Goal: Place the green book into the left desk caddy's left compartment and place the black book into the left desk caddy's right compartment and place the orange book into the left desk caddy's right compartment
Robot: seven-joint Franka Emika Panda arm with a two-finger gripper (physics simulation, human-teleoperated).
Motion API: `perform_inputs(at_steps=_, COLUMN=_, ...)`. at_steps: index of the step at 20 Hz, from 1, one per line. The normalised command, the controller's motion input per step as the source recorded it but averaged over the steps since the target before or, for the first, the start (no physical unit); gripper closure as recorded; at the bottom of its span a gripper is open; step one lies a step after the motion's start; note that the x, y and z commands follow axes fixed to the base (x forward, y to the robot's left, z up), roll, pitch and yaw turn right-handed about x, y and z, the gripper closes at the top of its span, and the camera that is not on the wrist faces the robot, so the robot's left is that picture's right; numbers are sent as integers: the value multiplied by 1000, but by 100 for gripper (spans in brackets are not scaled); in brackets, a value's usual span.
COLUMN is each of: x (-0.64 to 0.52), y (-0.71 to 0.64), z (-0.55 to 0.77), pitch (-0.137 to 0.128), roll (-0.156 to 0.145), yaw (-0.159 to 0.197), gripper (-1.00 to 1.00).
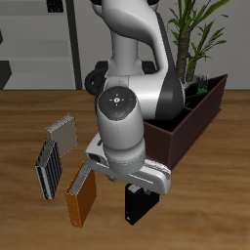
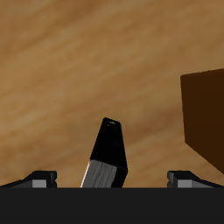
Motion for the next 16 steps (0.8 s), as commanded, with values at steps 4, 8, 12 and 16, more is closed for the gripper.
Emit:
perform_inputs(at_steps=4, x=-29, y=103, z=-238, pitch=3, roll=-34, yaw=-7, gripper=-100)
perform_inputs(at_steps=8, x=3, y=48, z=-275, pitch=44, roll=-5, yaw=-14, gripper=-100)
perform_inputs(at_steps=12, x=25, y=-45, z=-211, pitch=47, roll=14, yaw=-24, gripper=100)
perform_inputs(at_steps=16, x=-29, y=-142, z=-44, pitch=49, roll=-11, yaw=-77, gripper=100)
